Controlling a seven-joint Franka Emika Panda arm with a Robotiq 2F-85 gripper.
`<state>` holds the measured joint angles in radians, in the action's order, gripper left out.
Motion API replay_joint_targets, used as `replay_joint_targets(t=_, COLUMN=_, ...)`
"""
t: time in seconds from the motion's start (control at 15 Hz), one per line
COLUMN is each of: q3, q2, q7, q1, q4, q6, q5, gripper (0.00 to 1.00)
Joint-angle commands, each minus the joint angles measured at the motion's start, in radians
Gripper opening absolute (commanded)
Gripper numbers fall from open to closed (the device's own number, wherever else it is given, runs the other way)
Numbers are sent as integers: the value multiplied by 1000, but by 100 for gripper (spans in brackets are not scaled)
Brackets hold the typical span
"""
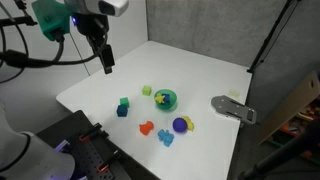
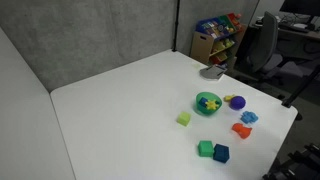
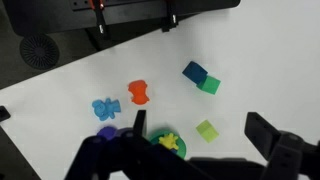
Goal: Remove the yellow microbe shaped toy from the green bowl and put it on top of the light green block
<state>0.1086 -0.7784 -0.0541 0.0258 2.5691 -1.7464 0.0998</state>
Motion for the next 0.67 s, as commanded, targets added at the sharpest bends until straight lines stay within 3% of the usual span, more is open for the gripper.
replay_joint_targets(t=0.0, q3=-16, q2=2, q7=12, q1=21, q4=-2, q6=3, q5=11, gripper=100)
replay_joint_targets(t=0.6, q3=-20, q2=50, q7=6, q1=21, q4=-35, q6=-9, q5=8, gripper=100)
